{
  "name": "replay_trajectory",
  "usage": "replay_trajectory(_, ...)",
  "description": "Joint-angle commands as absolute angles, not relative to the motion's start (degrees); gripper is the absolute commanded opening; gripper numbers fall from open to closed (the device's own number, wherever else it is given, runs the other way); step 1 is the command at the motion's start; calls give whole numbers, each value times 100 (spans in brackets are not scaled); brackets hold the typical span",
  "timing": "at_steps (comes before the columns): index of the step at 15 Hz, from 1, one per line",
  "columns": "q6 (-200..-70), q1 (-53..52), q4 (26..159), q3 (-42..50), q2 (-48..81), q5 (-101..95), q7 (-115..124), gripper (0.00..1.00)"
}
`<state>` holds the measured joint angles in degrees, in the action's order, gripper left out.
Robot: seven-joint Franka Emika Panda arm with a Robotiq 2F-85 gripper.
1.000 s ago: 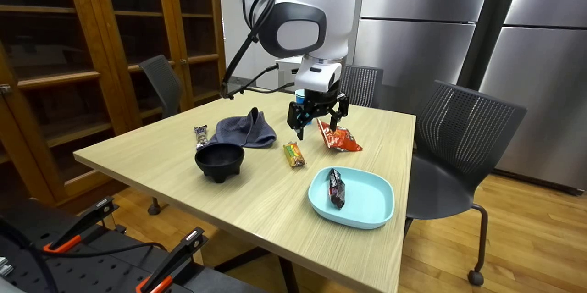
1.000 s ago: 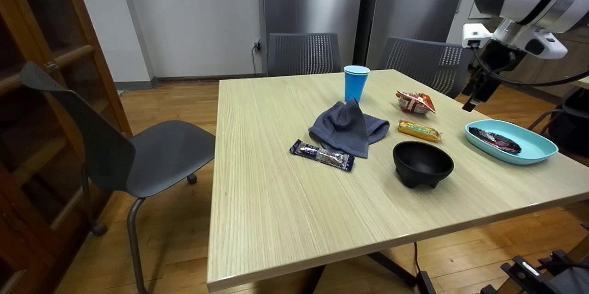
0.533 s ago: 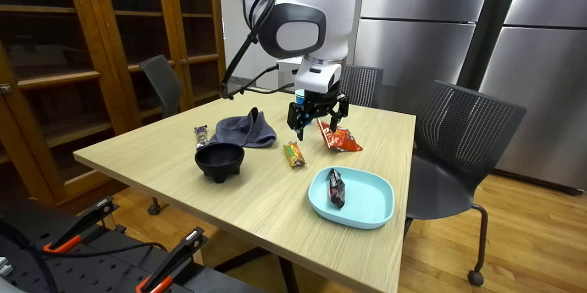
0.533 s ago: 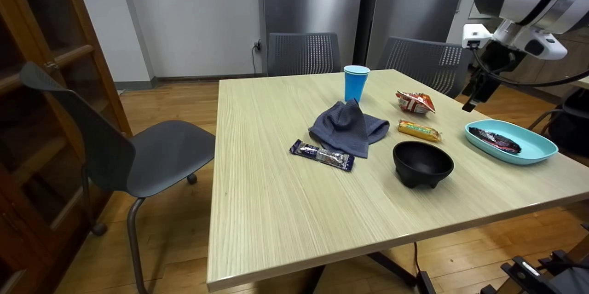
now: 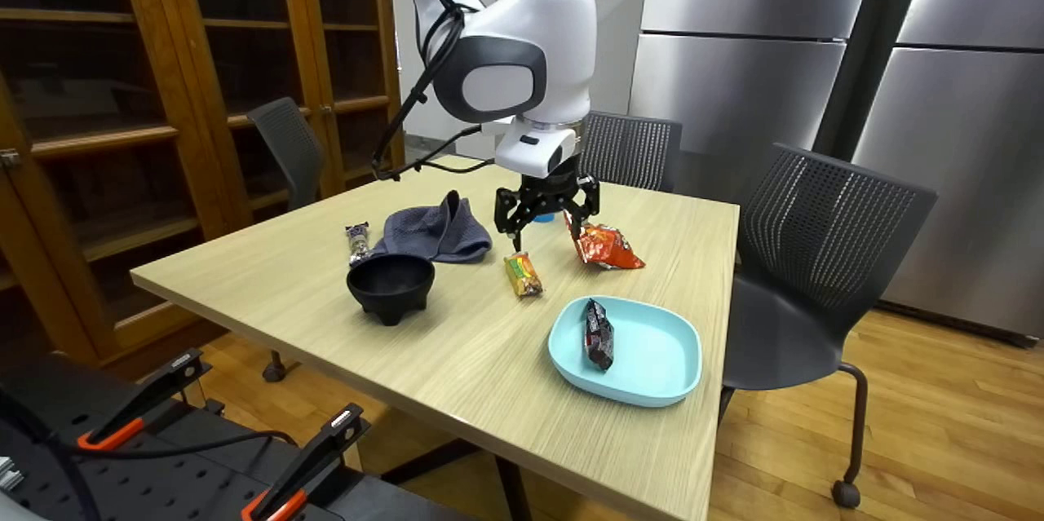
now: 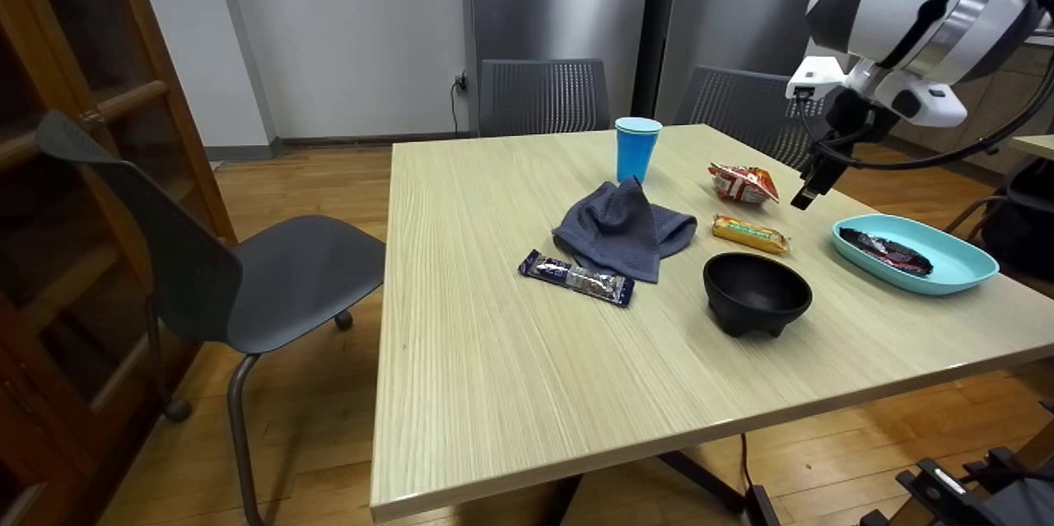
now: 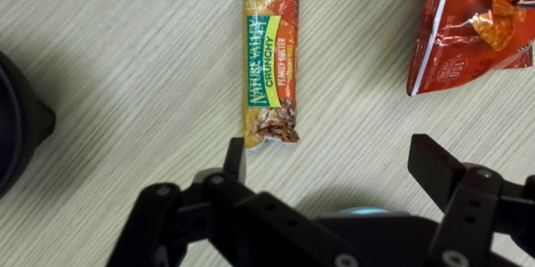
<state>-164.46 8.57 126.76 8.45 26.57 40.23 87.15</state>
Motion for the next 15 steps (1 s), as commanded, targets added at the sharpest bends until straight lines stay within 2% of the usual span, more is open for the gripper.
replay_trajectory(1, -16534, 509, 12368, 1021, 3030, 3873, 9276, 100)
replay_trajectory(8, -16342, 160, 11928, 1254, 3565, 3341, 9990, 100)
replay_trajectory(15, -16305, 273, 11594, 1090, 3896, 3110, 10242, 100)
